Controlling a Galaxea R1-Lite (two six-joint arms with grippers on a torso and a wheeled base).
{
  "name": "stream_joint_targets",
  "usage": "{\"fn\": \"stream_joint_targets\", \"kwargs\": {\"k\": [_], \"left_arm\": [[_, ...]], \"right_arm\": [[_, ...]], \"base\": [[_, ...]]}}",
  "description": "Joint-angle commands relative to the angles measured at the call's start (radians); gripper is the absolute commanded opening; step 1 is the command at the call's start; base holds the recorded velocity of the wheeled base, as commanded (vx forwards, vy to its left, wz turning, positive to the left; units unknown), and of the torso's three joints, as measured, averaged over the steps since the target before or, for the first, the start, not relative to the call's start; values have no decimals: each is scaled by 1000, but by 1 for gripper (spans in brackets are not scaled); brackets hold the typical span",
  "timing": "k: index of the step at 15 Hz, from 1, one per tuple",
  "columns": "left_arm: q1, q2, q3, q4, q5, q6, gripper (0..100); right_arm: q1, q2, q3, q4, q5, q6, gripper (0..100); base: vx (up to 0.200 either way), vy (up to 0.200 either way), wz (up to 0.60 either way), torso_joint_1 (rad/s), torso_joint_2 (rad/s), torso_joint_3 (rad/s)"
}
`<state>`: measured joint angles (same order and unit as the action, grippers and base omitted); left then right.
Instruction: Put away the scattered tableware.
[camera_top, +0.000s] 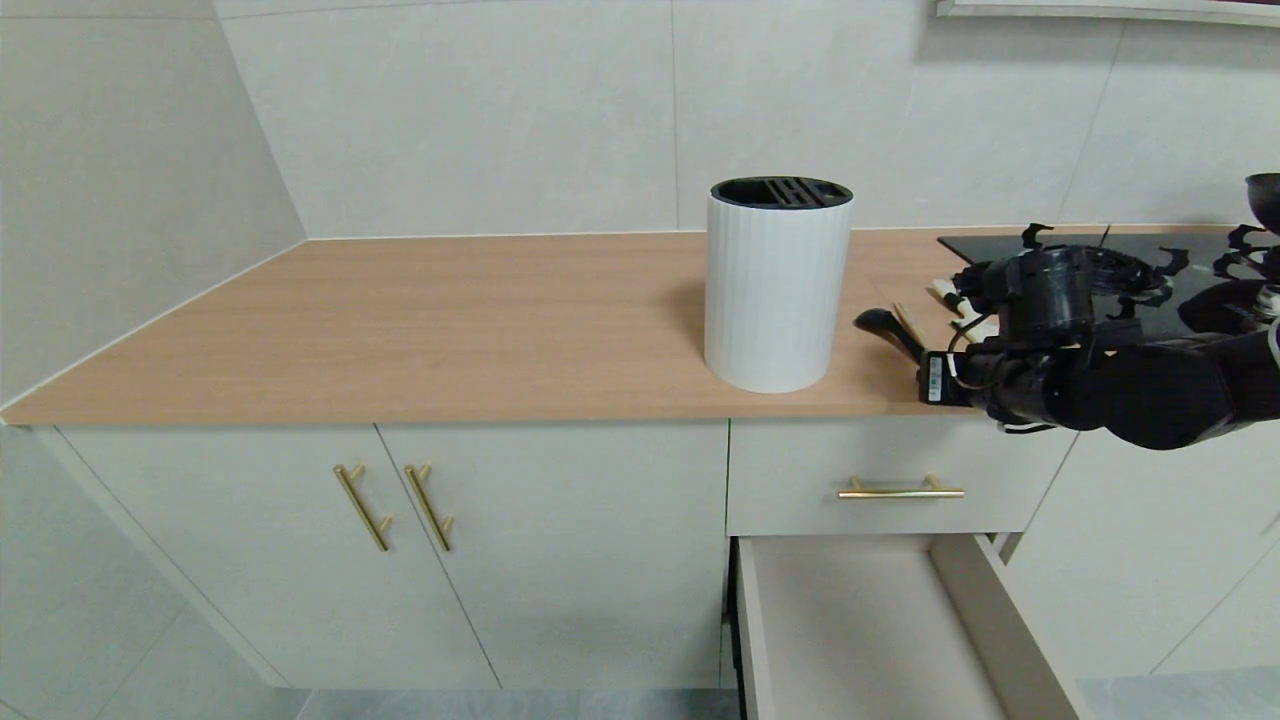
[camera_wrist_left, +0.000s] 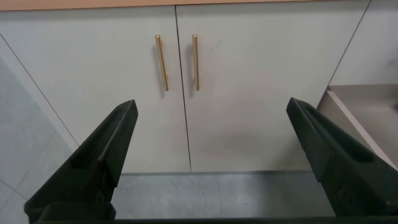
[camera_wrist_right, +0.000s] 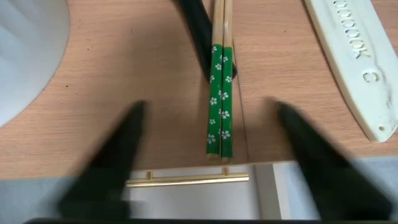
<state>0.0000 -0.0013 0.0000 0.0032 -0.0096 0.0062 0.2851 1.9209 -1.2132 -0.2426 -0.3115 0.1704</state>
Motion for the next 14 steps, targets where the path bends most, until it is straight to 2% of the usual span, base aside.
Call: {"fn": "stream_joint_targets", "kwargs": {"k": [1, 8, 14], "left_arm": [[0, 1, 0, 0, 0, 0, 100], [0, 1, 0, 0, 0, 0, 100], [0, 1, 0, 0, 0, 0, 100]], "right_arm": [[0, 0, -2, 0, -1, 0, 0], [-6, -26, -2, 5, -17, 0, 0], [2, -249, 86, 43, -15, 14, 0]], "base": [[0, 0, 0, 0, 0, 0], [0, 0, 0, 0, 0, 0], [0, 0, 0, 0, 0, 0]]}}
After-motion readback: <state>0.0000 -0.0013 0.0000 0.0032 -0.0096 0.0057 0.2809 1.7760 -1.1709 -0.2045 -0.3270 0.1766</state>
